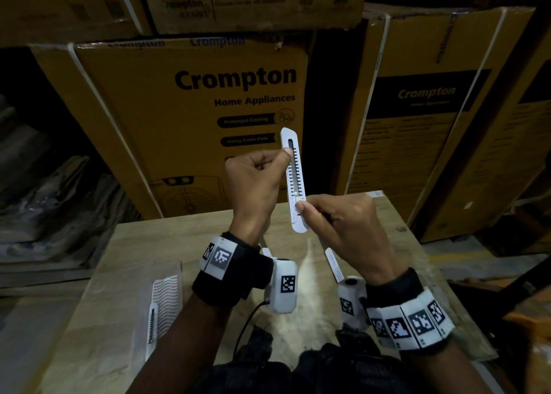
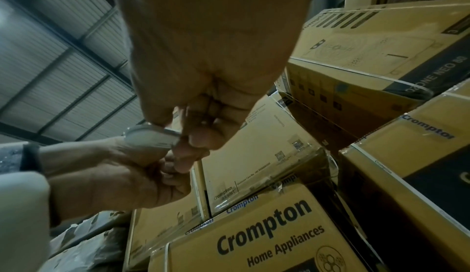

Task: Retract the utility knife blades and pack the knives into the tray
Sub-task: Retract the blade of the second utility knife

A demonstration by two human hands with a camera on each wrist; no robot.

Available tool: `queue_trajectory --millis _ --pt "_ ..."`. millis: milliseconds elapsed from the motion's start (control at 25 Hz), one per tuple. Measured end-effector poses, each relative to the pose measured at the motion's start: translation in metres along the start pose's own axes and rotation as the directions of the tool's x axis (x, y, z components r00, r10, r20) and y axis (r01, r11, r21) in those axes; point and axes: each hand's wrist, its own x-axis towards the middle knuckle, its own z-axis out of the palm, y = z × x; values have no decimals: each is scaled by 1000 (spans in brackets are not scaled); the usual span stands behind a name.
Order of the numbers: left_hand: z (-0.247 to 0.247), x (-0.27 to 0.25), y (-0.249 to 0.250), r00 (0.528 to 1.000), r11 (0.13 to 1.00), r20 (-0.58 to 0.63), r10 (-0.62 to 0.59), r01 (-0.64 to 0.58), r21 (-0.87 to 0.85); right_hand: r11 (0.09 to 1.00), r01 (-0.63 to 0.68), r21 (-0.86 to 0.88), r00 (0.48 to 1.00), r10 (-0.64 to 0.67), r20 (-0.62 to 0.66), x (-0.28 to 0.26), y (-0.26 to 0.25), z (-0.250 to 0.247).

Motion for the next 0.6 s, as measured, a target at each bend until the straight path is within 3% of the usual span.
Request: queue_trajectory --millis 360,440,480,520,600 --pt "12 -12 -10 997 998 -64 -54 51 -38 1000 -9 2 1000 9 -5 -10 17 -7" --pt "6 -18 -15 995 999 -83 -51 50 -6 974 -162 156 985 168 -27 -19 18 1" --pt "1 -22 -18 995 999 -95 -38 38 6 918 -275 285 959 284 11 -23 19 5" --pt "-5 -27 -22 993 1000 -114 -24 26 14 829 -390 401 918 385 96 -25 21 9" --pt "-22 -40 -36 990 999 -141 -4 11 50 663 -558 498 829 467 308 -32 24 21"
